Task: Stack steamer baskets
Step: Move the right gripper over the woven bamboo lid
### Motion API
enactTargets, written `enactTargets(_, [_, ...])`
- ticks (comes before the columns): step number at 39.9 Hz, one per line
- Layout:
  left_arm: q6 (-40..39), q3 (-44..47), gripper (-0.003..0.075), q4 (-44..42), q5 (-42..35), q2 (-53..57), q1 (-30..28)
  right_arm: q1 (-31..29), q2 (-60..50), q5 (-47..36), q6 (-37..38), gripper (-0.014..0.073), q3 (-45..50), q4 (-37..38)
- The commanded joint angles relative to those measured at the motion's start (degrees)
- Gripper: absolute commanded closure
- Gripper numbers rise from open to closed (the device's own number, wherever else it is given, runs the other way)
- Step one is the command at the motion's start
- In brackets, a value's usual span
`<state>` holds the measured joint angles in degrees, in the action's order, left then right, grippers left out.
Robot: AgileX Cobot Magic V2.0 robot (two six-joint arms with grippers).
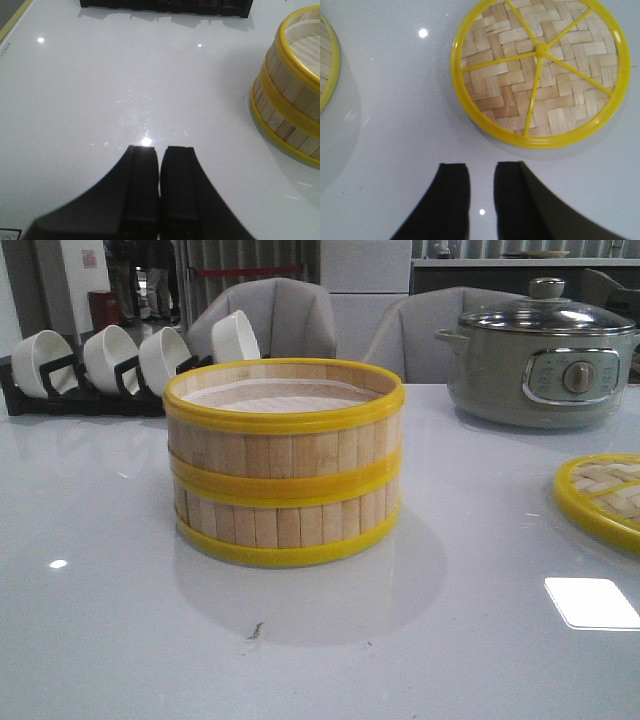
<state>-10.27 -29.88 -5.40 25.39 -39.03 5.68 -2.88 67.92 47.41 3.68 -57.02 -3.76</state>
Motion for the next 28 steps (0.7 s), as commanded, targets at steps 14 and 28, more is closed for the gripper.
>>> enactTargets(14, [-0.27,-1.65,0.0636,0.37,-4.49,0.18,-0.04,-2.63,4.07,-8.46,-0.7,0.0223,-3.12,2.87])
enactTargets(28, [-0.27,-1.65,0.0636,0.37,-4.49,0.18,-0.04,-7.79,15.69,-7.32,-0.7,0.0223,-11.88,2.87])
